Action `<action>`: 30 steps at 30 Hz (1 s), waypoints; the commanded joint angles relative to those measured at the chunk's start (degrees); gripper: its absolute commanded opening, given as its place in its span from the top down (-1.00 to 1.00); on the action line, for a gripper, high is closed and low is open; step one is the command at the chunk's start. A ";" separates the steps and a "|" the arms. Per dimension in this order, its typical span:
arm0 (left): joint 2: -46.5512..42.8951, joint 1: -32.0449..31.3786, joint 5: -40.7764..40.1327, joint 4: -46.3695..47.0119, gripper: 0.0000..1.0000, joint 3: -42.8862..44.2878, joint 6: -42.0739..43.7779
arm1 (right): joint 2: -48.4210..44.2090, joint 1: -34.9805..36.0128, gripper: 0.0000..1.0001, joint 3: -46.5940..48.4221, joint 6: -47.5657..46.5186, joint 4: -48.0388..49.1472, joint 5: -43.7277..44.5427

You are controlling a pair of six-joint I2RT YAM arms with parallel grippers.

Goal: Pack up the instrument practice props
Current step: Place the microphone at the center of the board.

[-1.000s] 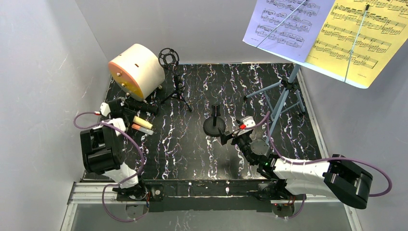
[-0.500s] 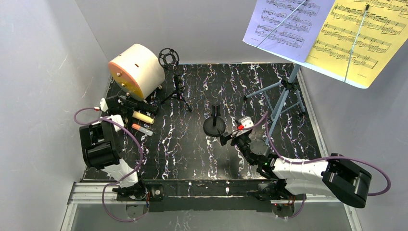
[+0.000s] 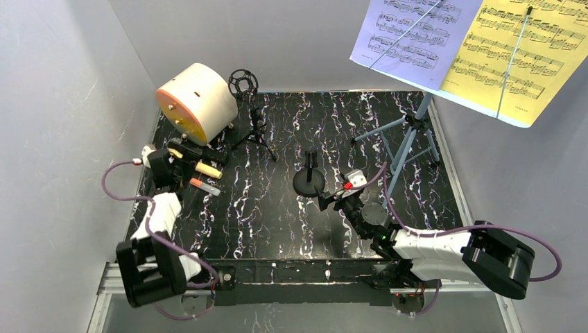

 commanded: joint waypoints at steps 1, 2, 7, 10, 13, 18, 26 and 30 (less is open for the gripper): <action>-8.41 -5.76 6.18 -1.62 -0.80 -3.14 3.26 | 0.49 -0.29 -0.97 -0.52 -1.54 5.53 0.76; -10.05 -8.91 6.28 -2.41 -0.80 -3.46 4.54 | 0.95 -0.30 -0.97 -0.66 -1.86 6.26 0.87; -15.63 -22.51 5.35 -0.67 -0.77 -6.14 8.35 | 1.16 -0.30 -0.97 -1.70 -3.25 8.61 1.63; -15.07 -30.19 5.12 5.98 -0.76 -7.73 8.33 | 0.90 -0.30 -0.97 -2.44 -4.03 9.81 2.66; -11.17 -37.53 5.40 13.20 -0.73 -8.17 7.31 | 1.01 -0.30 -0.97 -2.80 -4.81 10.43 4.19; -1.19 -49.15 2.55 21.47 -0.72 -4.52 13.91 | 2.95 -0.48 -0.97 -4.17 -6.55 14.88 7.37; 12.55 -52.84 5.02 38.80 -0.68 -2.30 28.21 | 3.96 -0.57 -0.97 -5.58 -8.04 19.06 8.22; 19.34 -53.05 9.02 47.00 -0.59 -0.99 33.08 | 4.13 -0.65 -0.97 -5.58 -8.05 19.05 7.85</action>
